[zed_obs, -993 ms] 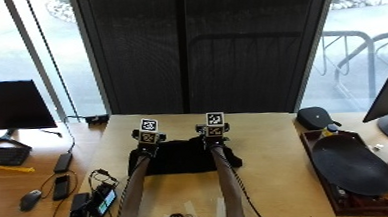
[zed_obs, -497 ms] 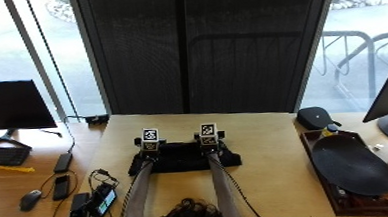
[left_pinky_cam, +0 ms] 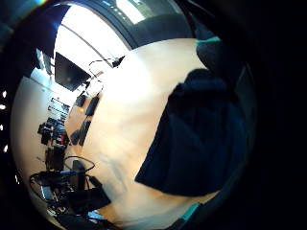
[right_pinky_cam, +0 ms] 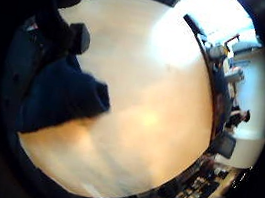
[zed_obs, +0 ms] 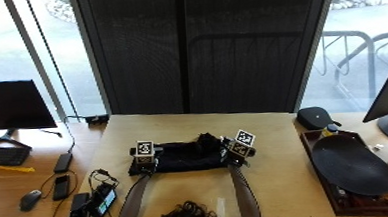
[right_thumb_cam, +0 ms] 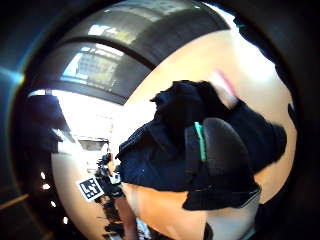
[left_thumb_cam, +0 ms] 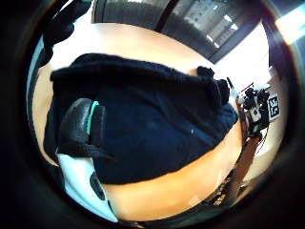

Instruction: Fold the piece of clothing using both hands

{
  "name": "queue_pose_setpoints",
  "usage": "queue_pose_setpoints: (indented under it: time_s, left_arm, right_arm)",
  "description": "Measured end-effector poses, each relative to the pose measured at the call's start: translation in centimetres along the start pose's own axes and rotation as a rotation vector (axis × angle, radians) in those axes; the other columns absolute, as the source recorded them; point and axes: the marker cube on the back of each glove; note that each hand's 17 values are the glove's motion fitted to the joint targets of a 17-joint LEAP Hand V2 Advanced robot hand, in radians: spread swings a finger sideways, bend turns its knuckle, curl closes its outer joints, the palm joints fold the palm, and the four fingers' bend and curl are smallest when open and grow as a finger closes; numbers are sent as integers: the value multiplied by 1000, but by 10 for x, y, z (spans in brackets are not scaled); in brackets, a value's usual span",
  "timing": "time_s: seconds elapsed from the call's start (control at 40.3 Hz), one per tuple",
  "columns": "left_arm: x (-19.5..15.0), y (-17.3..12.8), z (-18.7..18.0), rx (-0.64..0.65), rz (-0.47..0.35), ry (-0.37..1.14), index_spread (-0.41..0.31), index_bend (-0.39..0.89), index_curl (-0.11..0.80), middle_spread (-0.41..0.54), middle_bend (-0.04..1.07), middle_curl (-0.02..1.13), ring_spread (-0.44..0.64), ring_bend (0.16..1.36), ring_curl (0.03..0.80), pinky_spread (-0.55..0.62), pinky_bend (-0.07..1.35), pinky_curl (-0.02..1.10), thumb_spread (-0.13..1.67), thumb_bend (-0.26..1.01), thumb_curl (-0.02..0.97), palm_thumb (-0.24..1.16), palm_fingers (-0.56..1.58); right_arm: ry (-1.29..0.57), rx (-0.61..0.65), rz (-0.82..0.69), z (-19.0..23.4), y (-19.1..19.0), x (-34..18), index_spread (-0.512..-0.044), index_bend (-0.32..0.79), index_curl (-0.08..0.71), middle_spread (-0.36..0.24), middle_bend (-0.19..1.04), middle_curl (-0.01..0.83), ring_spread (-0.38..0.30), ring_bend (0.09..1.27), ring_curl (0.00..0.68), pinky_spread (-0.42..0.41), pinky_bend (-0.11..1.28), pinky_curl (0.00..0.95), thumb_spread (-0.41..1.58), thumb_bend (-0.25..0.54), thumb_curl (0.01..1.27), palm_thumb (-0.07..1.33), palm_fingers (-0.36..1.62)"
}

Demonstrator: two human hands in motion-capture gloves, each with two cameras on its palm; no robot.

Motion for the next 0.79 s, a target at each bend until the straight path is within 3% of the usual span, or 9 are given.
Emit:
queue_pose_setpoints:
  time_s: [0.099,0.174,0.248,0.521,0.621,0.695,0.72,0.745,0.794]
  left_arm:
    - [-5,14,16,-78,19,-28,-157,168,288,-162,287,440,-106,615,408,129,436,318,1198,-69,315,548,528]
    - [-6,34,26,-257,0,22,-163,190,309,-141,269,440,-62,569,394,156,412,320,1221,-60,298,475,513]
    - [-5,50,32,-413,-27,98,-166,207,330,-114,231,437,-22,532,383,189,392,321,1243,-51,282,412,484]
    - [1,31,70,-337,-13,200,-153,183,374,5,115,376,157,457,353,309,450,348,1335,-40,208,158,276]
    - [1,46,67,-460,-17,206,-141,160,371,31,118,350,196,479,349,337,483,355,1348,-37,190,91,237]
    - [-1,37,72,-393,-25,203,-137,166,373,43,130,339,220,490,347,349,500,359,1357,-27,184,65,226]
    - [-1,32,75,-347,-26,202,-136,167,374,46,136,336,225,493,346,353,504,359,1359,-24,183,58,225]
    - [-2,27,78,-315,-27,202,-136,163,374,47,144,336,229,499,347,356,506,360,1363,-19,184,58,225]
    - [-2,25,81,-300,-25,206,-134,163,375,46,154,333,238,506,345,361,510,361,1368,-16,183,50,226]
  right_arm:
    - [36,-101,112,10,17,28,-269,3,232,-48,137,372,-30,499,389,23,782,421,1201,-73,319,613,438]
    - [84,-224,175,16,34,39,-258,20,207,-12,153,364,-1,522,387,46,825,424,1216,-57,313,553,421]
    - [130,-264,240,23,38,44,-247,30,187,16,171,360,20,546,387,61,856,424,1228,-41,311,519,419]
    - [95,-291,329,47,27,33,-198,29,124,82,235,383,20,662,405,65,867,404,1261,-10,312,498,492]
    - [95,-311,375,51,27,30,-181,21,107,106,274,398,8,689,411,66,845,393,1282,29,330,585,509]
    - [92,-314,405,54,25,29,-167,21,96,116,295,406,-8,713,415,71,826,386,1281,59,349,664,515]
    - [82,-319,413,54,24,29,-165,0,86,118,296,406,-40,767,432,45,819,384,1273,76,361,705,548]
    - [70,-325,423,54,22,29,-163,-60,61,113,274,400,-79,813,441,-49,905,408,1257,89,372,744,641]
    - [31,-339,433,53,19,29,-156,-96,31,103,276,402,-122,852,441,-134,957,405,1233,99,384,789,704]
